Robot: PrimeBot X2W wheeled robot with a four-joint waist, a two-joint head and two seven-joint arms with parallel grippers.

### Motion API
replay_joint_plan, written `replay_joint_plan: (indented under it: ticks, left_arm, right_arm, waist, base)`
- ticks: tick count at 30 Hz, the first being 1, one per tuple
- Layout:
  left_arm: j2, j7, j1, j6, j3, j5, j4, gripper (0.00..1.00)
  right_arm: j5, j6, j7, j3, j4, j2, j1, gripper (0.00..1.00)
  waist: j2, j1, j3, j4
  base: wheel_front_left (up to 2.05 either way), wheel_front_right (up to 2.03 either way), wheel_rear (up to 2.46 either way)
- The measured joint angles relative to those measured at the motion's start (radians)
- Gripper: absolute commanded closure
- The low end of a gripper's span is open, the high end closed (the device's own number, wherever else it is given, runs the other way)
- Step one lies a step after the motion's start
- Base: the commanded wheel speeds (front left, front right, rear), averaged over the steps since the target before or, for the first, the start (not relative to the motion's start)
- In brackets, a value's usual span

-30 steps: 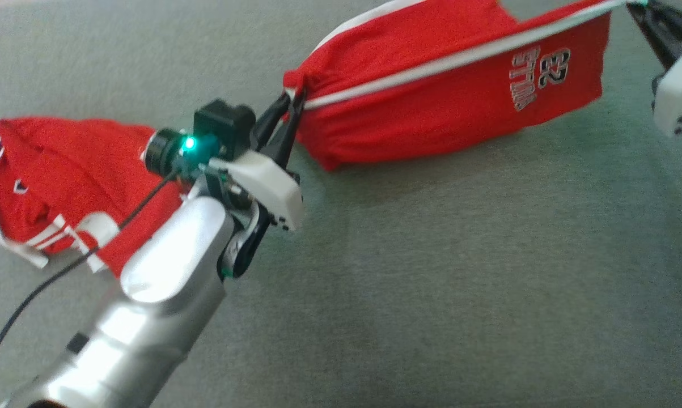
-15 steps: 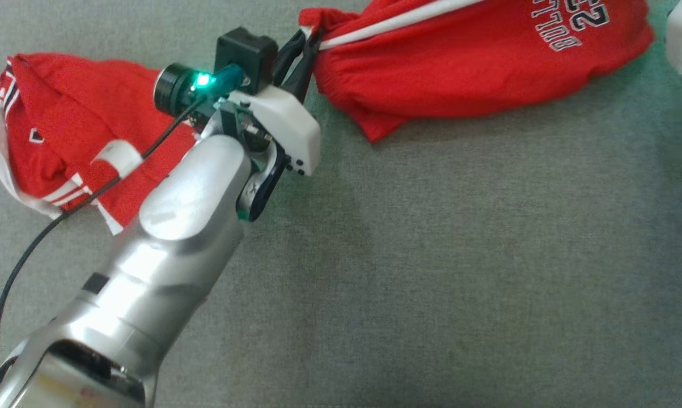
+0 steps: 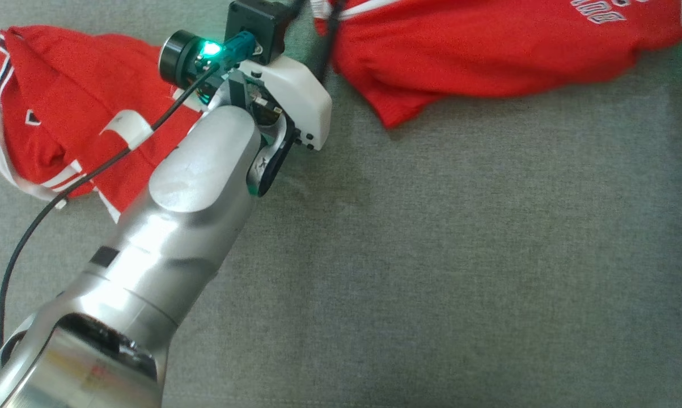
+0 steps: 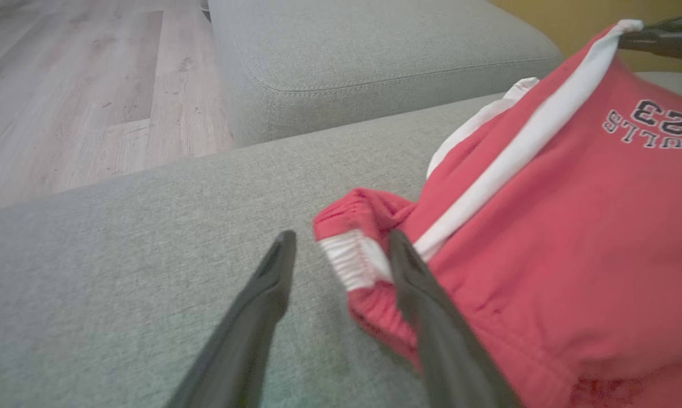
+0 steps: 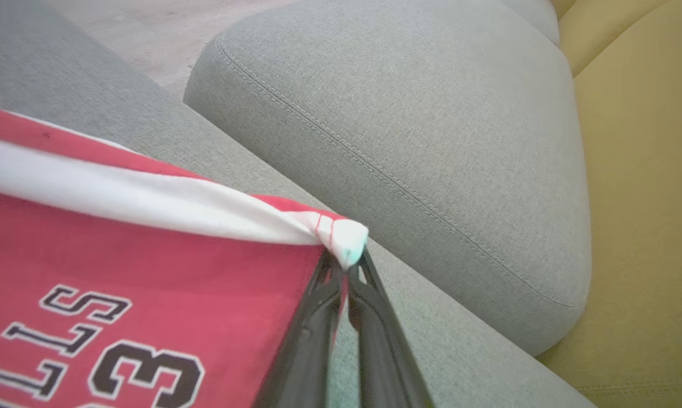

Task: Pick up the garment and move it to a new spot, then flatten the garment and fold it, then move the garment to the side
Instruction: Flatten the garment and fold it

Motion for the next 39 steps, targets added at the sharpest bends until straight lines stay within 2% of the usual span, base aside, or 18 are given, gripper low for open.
replay_joint_plan:
  ticks: [6,10,13,18,21,27,33,39]
  left_arm:
    - [-0.006,-0.033,-0.003,0.012,0.002,-0.002,0.018,0.00]
    - [-0.002,-0.075,-0.003,0.033,0.016,-0.003,0.022,0.00]
    - [0.004,-0.105,-0.001,0.047,0.028,-0.003,0.021,0.00]
    - [0.038,-0.170,0.022,0.081,0.060,-0.007,0.006,0.00]
    - [0.068,-0.221,0.048,0.097,0.076,-0.010,-0.016,0.00]
    - [0.100,-0.277,0.131,0.131,0.100,-0.007,-0.122,0.00]
    - [0.136,-0.287,0.316,0.185,0.127,0.009,-0.233,0.00]
    - [0.149,-0.287,0.534,0.193,0.131,0.036,-0.339,0.00]
  right_arm:
    - [-0.046,0.000,-0.053,0.004,0.099,0.013,-0.045,0.00]
    - [-0.038,0.000,-0.093,-0.038,0.164,0.055,-0.047,0.00]
    - [-0.037,0.000,-0.123,-0.062,0.172,0.081,-0.039,0.00]
    - [0.003,0.000,-0.141,-0.147,0.145,0.084,0.003,0.00]
    - [-0.001,0.000,-0.143,-0.237,0.059,0.083,0.046,0.00]
    - [-0.054,0.000,-0.145,-0.536,-0.096,0.096,0.218,0.00]
    - [-0.133,0.000,-0.147,-0.832,-0.278,0.202,0.520,0.00]
    - [-0.247,0.000,-0.147,-1.021,-0.441,0.342,0.823,0.00]
  waist:
    - [0.0000,0.0000,0.003,0.009]
    - [0.0000,0.0000,-0.017,0.003]
    - [0.0000,-0.0001,-0.042,-0.003]
    - [0.0000,-0.0001,-0.097,-0.015]
    - [0.0000,-0.0002,-0.136,-0.028]
    - [0.0001,-0.0003,-0.229,-0.052]
    - [0.0001,-0.0004,-0.332,-0.067]
    - [0.0001,-0.0004,-0.413,-0.074]
  base:
    - [0.00,0.00,0.00]
    - [0.00,0.00,0.00]
    - [0.00,0.00,0.00]
    - [0.00,0.00,0.00]
    - [0.00,0.00,0.00]
    - [0.00,0.00,0.00]
    - [0.00,0.00,0.00]
    - [0.00,0.00,0.00]
